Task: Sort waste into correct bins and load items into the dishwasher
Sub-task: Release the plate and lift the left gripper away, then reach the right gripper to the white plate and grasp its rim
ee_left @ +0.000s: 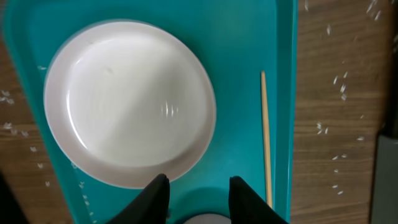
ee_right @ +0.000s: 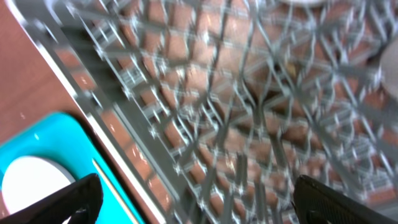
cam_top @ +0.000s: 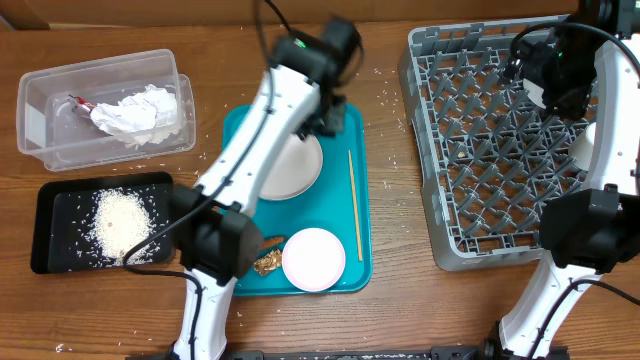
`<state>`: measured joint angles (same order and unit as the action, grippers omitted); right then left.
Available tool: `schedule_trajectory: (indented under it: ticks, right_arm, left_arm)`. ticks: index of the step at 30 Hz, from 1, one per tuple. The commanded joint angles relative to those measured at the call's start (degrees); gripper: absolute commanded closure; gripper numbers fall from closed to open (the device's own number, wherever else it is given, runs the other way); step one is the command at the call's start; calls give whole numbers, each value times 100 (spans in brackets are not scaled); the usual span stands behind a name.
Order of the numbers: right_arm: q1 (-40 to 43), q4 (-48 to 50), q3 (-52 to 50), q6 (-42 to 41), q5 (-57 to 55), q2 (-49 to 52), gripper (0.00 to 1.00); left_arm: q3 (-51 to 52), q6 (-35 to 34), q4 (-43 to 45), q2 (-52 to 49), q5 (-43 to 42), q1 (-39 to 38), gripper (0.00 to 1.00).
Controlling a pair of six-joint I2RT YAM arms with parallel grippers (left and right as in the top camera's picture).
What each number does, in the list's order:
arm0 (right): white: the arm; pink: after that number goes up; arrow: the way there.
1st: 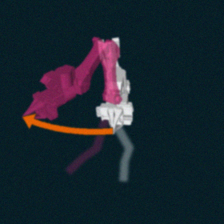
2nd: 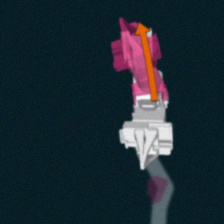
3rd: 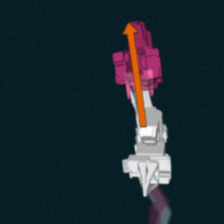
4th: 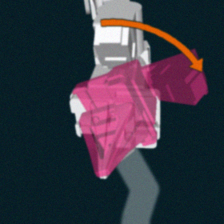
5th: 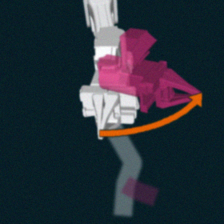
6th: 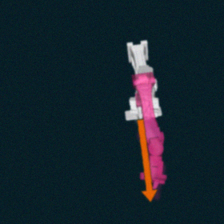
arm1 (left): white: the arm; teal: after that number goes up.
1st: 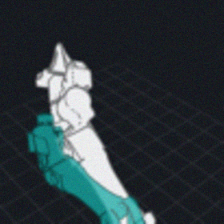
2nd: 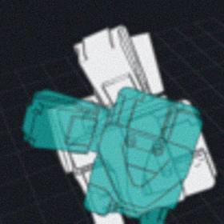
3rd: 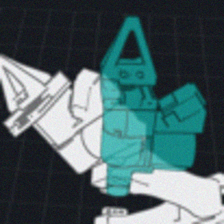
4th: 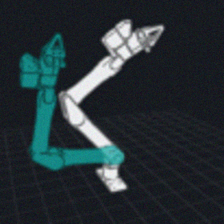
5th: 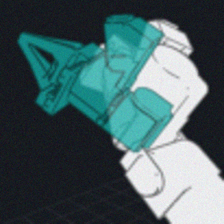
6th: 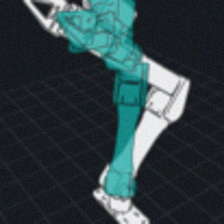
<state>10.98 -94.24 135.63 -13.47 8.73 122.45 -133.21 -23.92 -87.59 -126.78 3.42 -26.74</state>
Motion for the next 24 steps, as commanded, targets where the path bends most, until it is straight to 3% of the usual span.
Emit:
schedule_trajectory:
  ticks: [1,6,7,8,9,12,15,19,24]
  right_arm:
    - [2,404,17,-31,63,-39,0]
    - [0,291,17,-26,1333,-39,0]
    - [0,332,17,-26,1576,-39,0]
    - [2,417,17,-26,1856,-39,0]
    - [0,514,17,-26,2188,-39,0]
    - [-109,938,17,33,3534,-4,0]
    - [-483,1268,17,42,3770,4,0]
    - [-1224,1281,7,35,2835,24,0]
    - [-2511,1274,-26,-33,640,251,0]
  left_arm:
    - [-905,-160,-345,-7,-4,616,64]
    - [-1982,-824,-879,-7,-13,1683,59]
    - [-2122,-922,-907,-7,-31,1928,43]
    - [-2203,-964,-909,-7,-59,2129,16]
    - [-2251,-970,-909,-7,-116,2332,0]
    - [-2249,-949,-920,-9,-396,2944,0]
    - [-2203,-918,-920,-9,-433,3414,0]
    - [-2186,-796,-920,-11,-433,3891,0]
    - [-2181,-796,-920,-9,-435,4339,0]
